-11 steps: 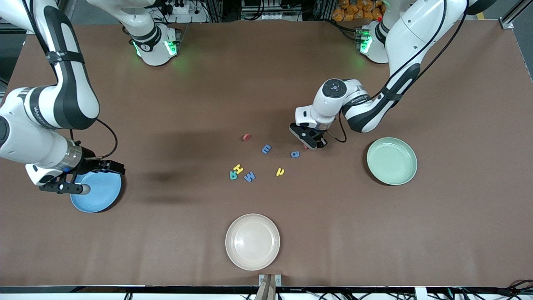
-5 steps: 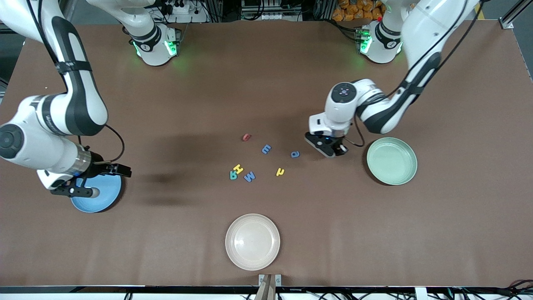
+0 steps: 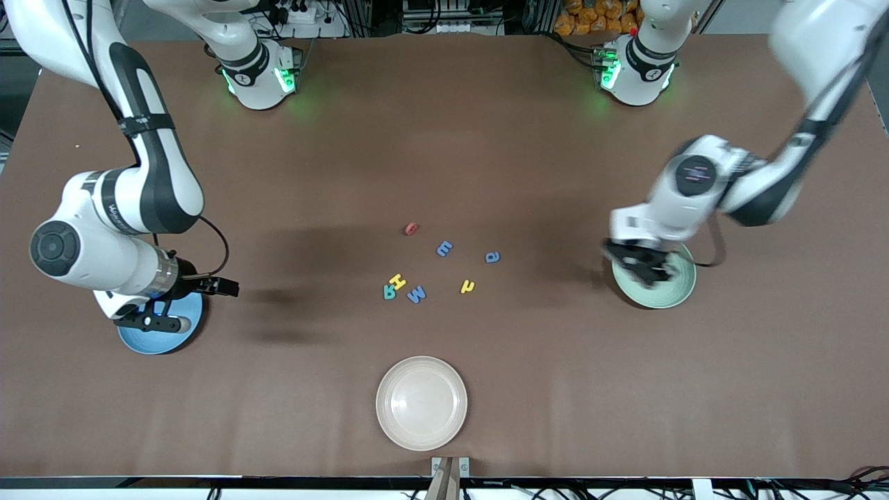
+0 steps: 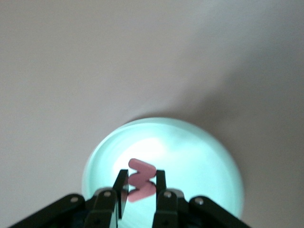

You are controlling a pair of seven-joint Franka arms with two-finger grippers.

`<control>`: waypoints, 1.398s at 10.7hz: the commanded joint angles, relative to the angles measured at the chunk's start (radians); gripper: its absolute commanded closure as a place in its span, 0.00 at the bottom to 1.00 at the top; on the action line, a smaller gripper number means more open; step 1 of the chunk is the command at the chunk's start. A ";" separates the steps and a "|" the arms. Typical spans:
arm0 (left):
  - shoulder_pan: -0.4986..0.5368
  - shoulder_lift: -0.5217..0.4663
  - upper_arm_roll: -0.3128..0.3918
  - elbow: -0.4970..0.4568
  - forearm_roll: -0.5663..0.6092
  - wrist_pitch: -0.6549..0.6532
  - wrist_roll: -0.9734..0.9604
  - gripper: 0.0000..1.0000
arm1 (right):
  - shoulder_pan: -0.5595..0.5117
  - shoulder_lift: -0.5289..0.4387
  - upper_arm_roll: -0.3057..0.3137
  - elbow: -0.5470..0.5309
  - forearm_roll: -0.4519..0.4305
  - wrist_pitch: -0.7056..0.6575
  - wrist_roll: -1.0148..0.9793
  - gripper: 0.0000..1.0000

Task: Sort uppercase to blue plate, lowercase to green plate
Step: 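Carry the pink w into the green plate while the right gripper reaches letters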

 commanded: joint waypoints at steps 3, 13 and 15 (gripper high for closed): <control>0.093 0.058 -0.028 -0.012 -0.100 -0.005 0.019 1.00 | 0.064 0.047 -0.002 0.010 0.019 0.074 0.143 0.00; 0.090 0.053 -0.029 0.015 -0.157 -0.010 -0.075 0.53 | 0.392 0.323 -0.005 0.185 0.002 0.320 0.632 0.00; 0.090 0.050 -0.031 0.025 -0.162 -0.019 -0.076 0.53 | 0.420 0.355 -0.005 0.211 0.000 0.324 0.648 0.00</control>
